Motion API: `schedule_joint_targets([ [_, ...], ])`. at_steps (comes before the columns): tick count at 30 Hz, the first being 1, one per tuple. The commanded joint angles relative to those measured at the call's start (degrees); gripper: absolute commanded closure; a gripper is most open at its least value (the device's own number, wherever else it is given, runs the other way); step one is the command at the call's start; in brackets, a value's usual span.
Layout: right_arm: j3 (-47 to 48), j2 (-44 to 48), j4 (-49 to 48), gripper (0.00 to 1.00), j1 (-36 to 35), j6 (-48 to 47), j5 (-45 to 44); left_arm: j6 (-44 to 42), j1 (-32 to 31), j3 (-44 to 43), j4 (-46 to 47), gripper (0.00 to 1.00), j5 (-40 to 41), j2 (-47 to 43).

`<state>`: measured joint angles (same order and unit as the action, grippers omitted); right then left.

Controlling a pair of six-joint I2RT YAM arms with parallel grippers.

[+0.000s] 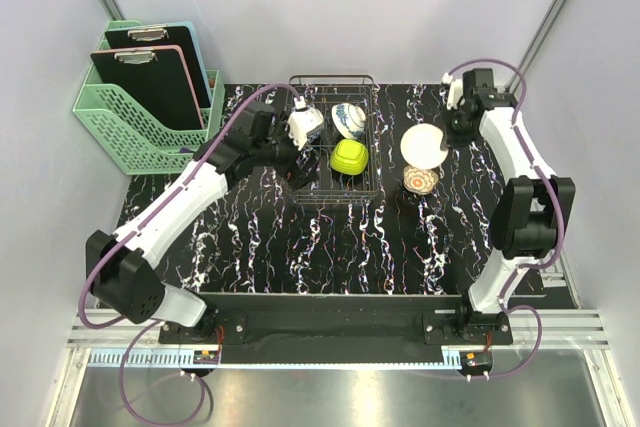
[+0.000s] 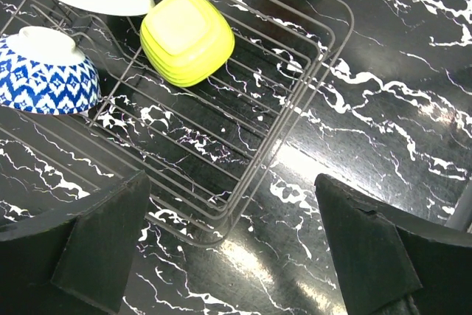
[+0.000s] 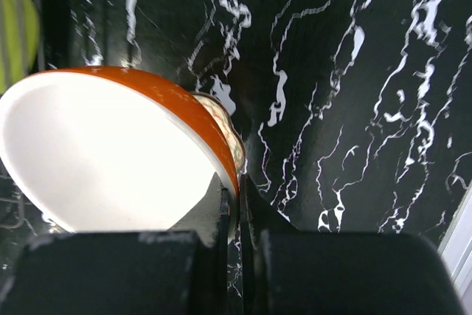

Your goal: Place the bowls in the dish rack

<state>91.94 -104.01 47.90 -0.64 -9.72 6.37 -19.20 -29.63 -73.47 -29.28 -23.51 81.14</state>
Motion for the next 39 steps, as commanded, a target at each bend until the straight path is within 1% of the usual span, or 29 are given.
schedule_joint_targets([
  [1,6.2,4.6,2.1,1.0,-0.7,1.6,3.4,2.9,-0.3,-1.1,4.8,0.01,2.1,0.9],
  [3,7.5,5.5,2.5,1.0,-1.7,1.6,2.9,5.0,-0.3,-2.2,5.1,0.01,3.4,2.3],
  [6,9.7,6.5,2.7,1.0,-5.8,0.8,0.7,8.6,-0.3,-4.7,5.2,0.01,5.8,4.8],
  [7,10.5,6.7,3.0,1.0,-8.7,0.5,-0.1,9.4,-0.2,-6.0,5.0,0.01,6.5,5.4],
  [8,10.9,6.6,3.2,1.0,-10.0,0.3,-1.3,11.1,-0.3,-6.7,4.8,0.01,7.3,6.6],
  [11,12.2,5.9,3.7,1.0,-14.7,0.6,-2.0,13.4,-0.1,-9.0,4.8,0.01,7.7,8.2],
  [14,13.3,4.4,3.6,1.0,-17.5,0.5,-2.6,15.6,0.4,-11.2,4.8,0.01,5.9,9.7],
  [18,15.3,2.6,3.9,1.0,-20.2,0.1,-3.2,18.6,1.8,-13.8,4.7,0.01,2.9,11.4],
  [21,16.8,1.5,4.3,1.0,-22.0,0.0,-3.6,19.0,2.6,-15.1,4.7,0.01,1.0,12.6],
  [22,17.1,1.4,4.3,1.0,-22.5,0.0,-3.6,20.9,2.6,-15.5,4.8,0.01,0.5,13.0],
  [31,18.2,-0.8,4.3,1.0,-26.3,0.1,-5.0,23.0,2.9,-17.8,5.7,0.01,-4.1,16.1],
  [39,19.9,-1.9,4.7,1.0,-28.0,0.5,-5.1,23.4,2.8,-18.0,6.0,0.01,-4.4,17.1],
])
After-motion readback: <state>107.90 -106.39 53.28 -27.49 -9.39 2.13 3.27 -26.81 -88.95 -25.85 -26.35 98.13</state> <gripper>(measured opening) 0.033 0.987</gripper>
